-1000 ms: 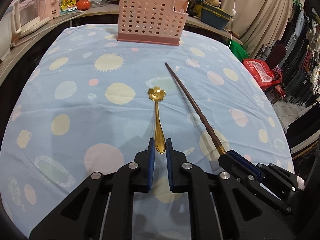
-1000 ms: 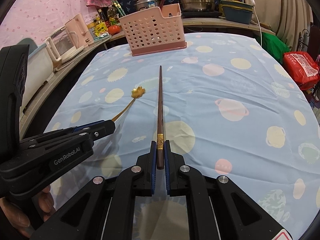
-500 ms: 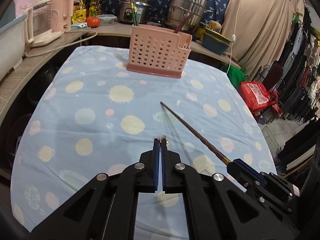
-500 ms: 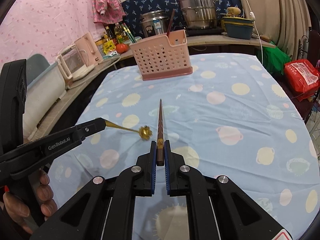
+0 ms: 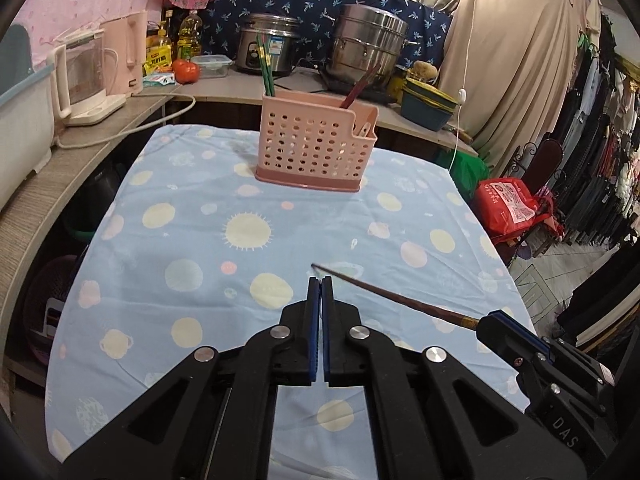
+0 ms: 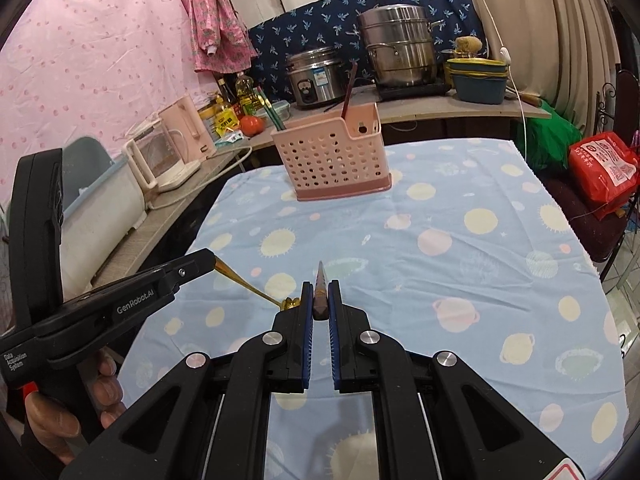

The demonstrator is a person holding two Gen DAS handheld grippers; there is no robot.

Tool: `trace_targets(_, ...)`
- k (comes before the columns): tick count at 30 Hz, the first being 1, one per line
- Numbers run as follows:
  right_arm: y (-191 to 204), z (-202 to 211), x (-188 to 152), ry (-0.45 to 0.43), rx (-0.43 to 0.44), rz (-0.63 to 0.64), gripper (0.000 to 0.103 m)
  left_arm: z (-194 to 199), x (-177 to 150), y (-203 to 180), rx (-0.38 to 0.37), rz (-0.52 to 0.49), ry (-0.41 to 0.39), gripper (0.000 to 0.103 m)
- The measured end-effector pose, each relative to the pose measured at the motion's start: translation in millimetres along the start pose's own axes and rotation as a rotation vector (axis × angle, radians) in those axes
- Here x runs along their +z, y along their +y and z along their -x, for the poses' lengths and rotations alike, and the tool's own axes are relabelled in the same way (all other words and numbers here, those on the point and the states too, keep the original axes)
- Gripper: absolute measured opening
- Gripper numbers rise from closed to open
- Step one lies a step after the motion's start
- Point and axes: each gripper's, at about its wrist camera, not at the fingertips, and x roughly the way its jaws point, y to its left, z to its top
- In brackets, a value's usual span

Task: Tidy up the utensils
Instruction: 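Lift the spoon while the right tool carries the chopstick over the pink holder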

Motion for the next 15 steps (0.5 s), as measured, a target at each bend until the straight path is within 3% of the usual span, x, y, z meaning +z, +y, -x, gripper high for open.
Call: trace_targets(15,10.5,27.2,82.2,-0.148,0.027,0.016,0.007,24.2,59.8,-6.9,0.025,-0.040,-0.066,0.001)
